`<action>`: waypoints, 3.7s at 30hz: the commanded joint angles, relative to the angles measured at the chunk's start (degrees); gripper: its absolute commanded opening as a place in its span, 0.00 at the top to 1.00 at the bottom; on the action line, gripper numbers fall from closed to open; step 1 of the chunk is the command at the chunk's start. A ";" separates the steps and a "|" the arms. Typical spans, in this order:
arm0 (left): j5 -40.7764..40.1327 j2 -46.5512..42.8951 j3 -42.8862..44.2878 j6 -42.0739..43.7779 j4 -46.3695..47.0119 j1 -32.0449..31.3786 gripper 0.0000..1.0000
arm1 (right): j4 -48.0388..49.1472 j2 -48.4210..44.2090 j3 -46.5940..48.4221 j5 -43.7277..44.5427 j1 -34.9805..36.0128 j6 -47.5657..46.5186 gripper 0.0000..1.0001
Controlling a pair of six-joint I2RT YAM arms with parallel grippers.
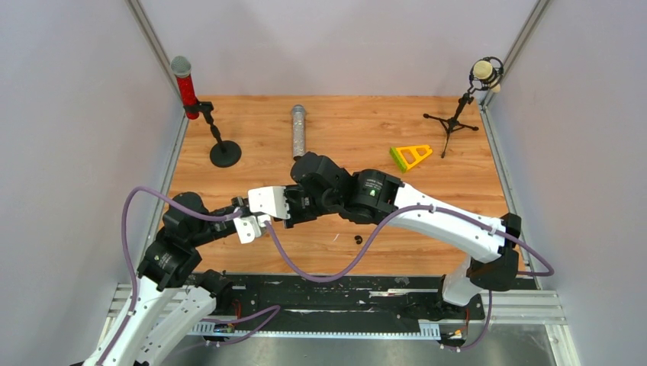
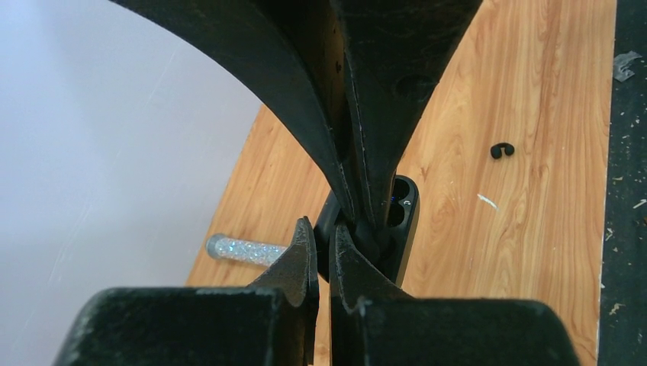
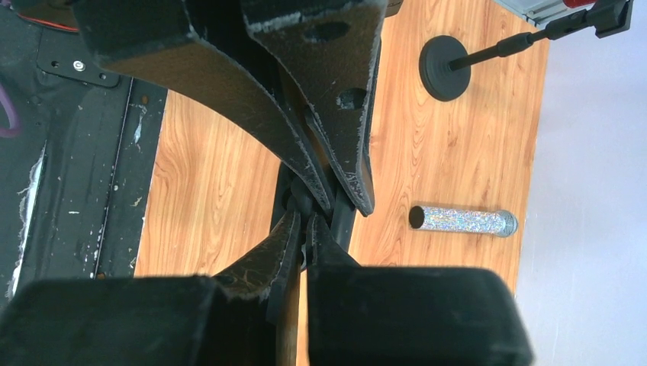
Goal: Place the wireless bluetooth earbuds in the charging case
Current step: Place the earbud at the center of the board.
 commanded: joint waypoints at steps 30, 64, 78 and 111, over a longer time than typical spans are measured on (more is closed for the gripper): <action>-1.65 1.81 1.87 -9.77 5.46 0.13 1.00 | 1.33 1.67 -4.21 -5.26 2.93 -5.03 1.00; -5.00 7.26 -1.35 1.03 4.67 0.13 1.00 | 30.20 -18.99 -31.68 -31.59 -26.52 39.13 1.00; 9.58 21.56 -1.85 13.09 -10.77 0.00 1.00 | 30.79 -21.45 -35.68 -19.46 -28.03 42.59 1.00; -15.94 14.58 10.17 -2.20 13.98 -10.25 1.00 | 49.36 -14.78 -44.39 -35.35 -34.60 65.57 1.00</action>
